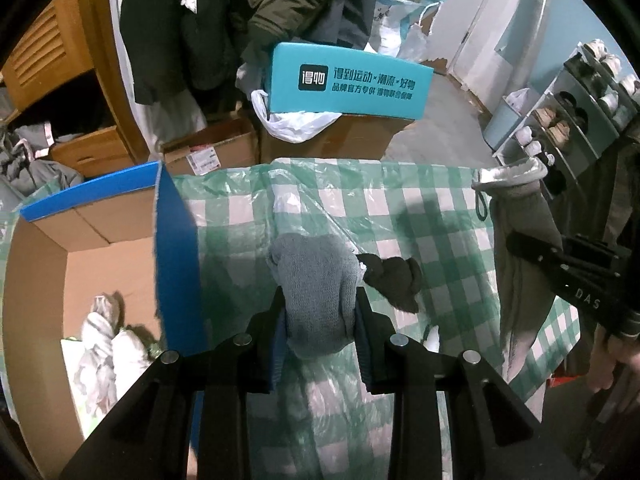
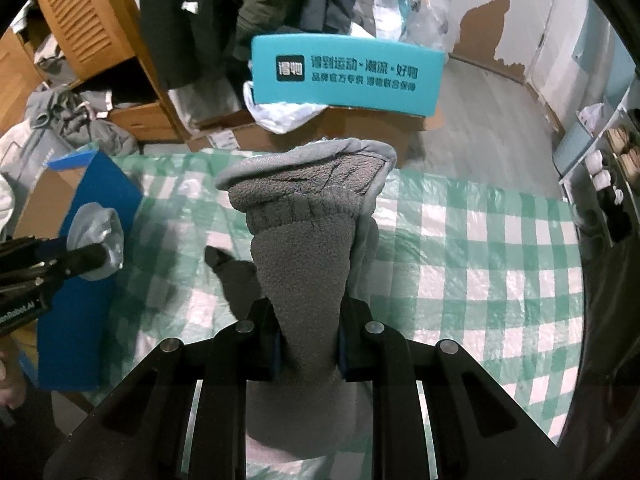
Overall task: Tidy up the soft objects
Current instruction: 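Carry the grey sock ball with the left tool while the right tool carries the long sock over the box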
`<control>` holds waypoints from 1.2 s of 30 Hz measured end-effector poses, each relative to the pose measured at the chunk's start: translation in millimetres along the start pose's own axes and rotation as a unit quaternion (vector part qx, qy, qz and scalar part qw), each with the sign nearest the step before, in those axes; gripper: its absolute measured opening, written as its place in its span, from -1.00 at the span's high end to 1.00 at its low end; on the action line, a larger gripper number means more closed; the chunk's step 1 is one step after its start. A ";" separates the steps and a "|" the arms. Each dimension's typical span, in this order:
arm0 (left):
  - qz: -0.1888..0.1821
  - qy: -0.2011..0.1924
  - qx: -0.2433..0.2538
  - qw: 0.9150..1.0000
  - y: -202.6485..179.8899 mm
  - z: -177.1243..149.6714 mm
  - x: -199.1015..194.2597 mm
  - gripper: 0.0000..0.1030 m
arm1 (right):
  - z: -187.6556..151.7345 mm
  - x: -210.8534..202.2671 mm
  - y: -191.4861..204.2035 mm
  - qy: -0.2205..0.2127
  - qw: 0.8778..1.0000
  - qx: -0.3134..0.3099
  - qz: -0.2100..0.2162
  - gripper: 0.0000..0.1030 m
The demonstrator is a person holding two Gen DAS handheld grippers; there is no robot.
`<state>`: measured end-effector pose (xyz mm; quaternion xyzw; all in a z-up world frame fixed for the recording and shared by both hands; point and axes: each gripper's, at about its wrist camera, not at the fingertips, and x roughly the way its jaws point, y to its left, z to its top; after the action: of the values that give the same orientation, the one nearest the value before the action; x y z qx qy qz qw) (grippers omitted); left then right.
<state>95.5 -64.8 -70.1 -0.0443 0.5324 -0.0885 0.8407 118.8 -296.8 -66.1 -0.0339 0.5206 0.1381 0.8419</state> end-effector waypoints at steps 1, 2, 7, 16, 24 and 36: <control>-0.002 -0.001 0.000 1.000 0.4 -1.1 -3.1 0.42 | -0.9 -4.1 1.2 -0.003 1.000 -0.002 0.001 0.66; -0.002 -0.003 0.000 1.000 0.8 -2.3 -5.8 0.42 | -1.7 -7.1 2.7 -0.005 1.000 -0.003 0.002 0.66; 0.002 -0.016 0.008 1.000 -1.5 -7.8 -21.3 0.42 | -8.6 -21.3 7.9 -0.010 1.000 -0.012 0.007 0.66; 0.007 -0.034 0.020 0.999 -6.0 -20.0 -41.7 0.42 | -15.0 -40.7 16.9 -0.024 0.999 -0.022 0.020 0.66; 0.005 -0.050 0.017 0.999 -2.0 -25.7 -58.4 0.42 | -12.8 -54.2 28.7 -0.038 0.998 -0.035 0.032 0.66; 0.007 -0.059 0.002 0.998 12.8 -29.8 -69.7 0.42 | -8.3 -49.7 48.7 -0.034 0.997 -0.045 0.050 0.66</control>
<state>40.9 -38.0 -23.2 -0.0439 0.4821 -0.0807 0.8713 77.7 -261.5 -21.6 -0.0414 0.4859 0.2044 0.8488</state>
